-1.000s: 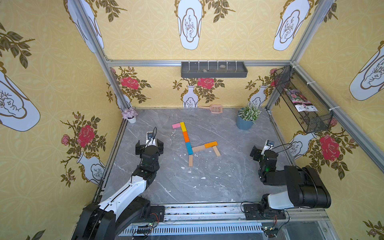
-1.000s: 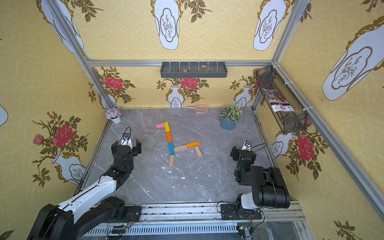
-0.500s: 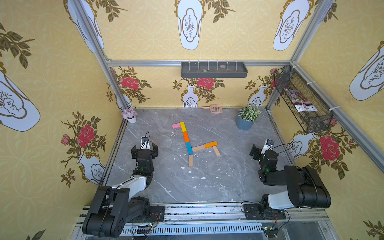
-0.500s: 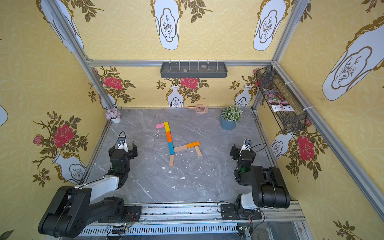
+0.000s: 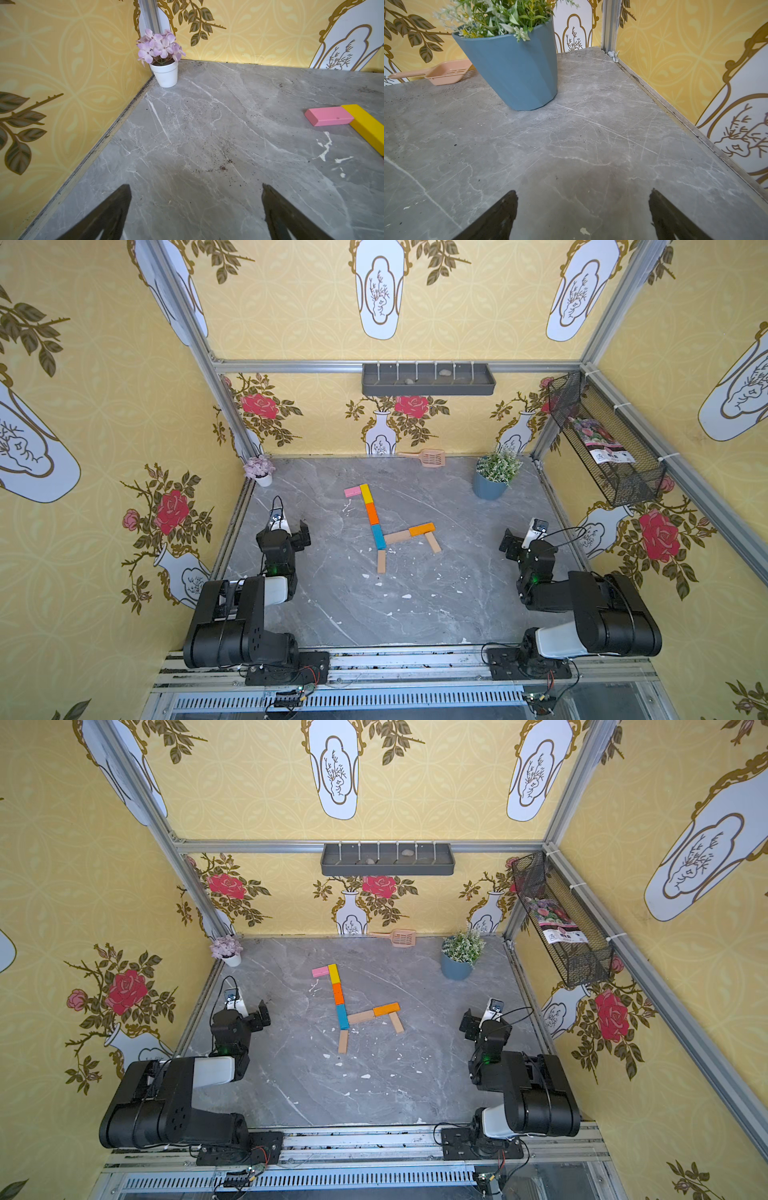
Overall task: Assemble a giraffe with building blocks
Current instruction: Reset both arms
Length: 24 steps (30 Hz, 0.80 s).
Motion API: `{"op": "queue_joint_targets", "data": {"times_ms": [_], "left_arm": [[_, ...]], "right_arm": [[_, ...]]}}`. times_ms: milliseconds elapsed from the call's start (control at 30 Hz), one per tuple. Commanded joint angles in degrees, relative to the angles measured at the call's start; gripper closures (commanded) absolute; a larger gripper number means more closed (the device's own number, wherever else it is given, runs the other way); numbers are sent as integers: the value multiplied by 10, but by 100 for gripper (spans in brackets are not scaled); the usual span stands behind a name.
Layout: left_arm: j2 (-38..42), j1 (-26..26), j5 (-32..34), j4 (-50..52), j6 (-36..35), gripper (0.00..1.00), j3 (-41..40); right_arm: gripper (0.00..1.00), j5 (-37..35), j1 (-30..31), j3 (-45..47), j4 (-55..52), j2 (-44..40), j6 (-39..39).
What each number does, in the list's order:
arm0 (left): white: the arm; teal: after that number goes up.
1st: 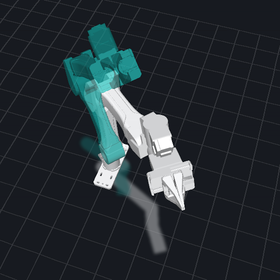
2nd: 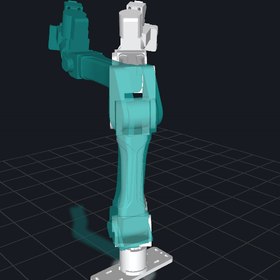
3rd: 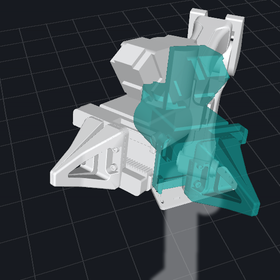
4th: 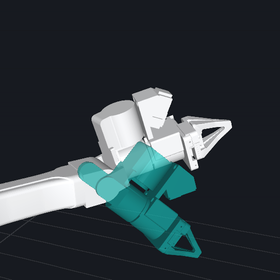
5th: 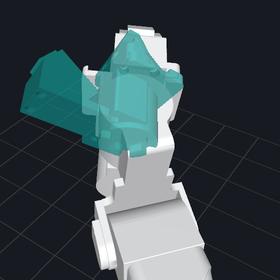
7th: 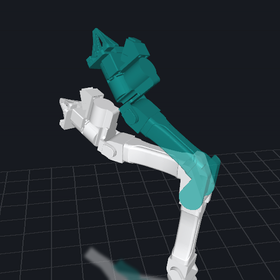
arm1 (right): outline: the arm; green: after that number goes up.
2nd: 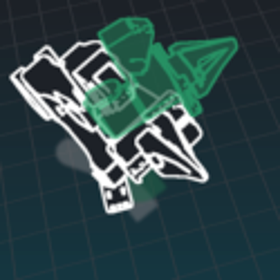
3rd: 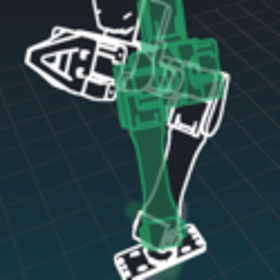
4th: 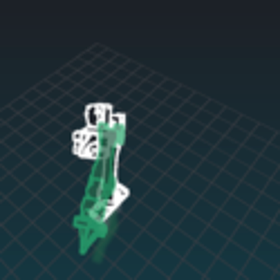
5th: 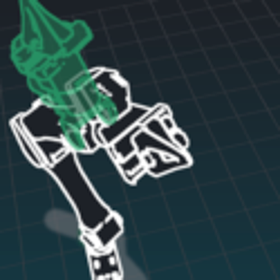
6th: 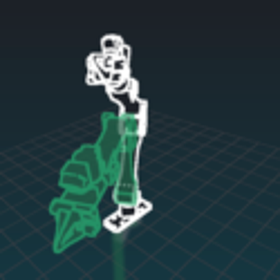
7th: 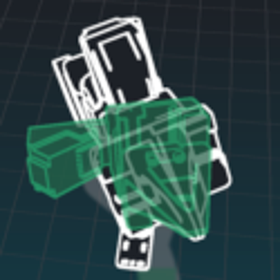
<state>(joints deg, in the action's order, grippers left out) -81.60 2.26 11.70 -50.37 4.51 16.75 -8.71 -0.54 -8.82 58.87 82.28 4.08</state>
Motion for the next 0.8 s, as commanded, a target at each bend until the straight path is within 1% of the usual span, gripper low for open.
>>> {"op": "queue_joint_targets", "data": {"times_ms": [0,367,500,767], "left_arm": [[-2,1,-19,2,3,1,1],[-1,1,-19,4,3,1,1],[-2,1,-19,5,2,1,1],[-1,1,-19,5,3,1,1]], "right_arm": [[2,-1,0,0,33,0,-3],[2,-1,0,-1,32,0,-4],[3,16,-9,-4,24,0,0],[2,17,-10,-4,24,0,0]]}}
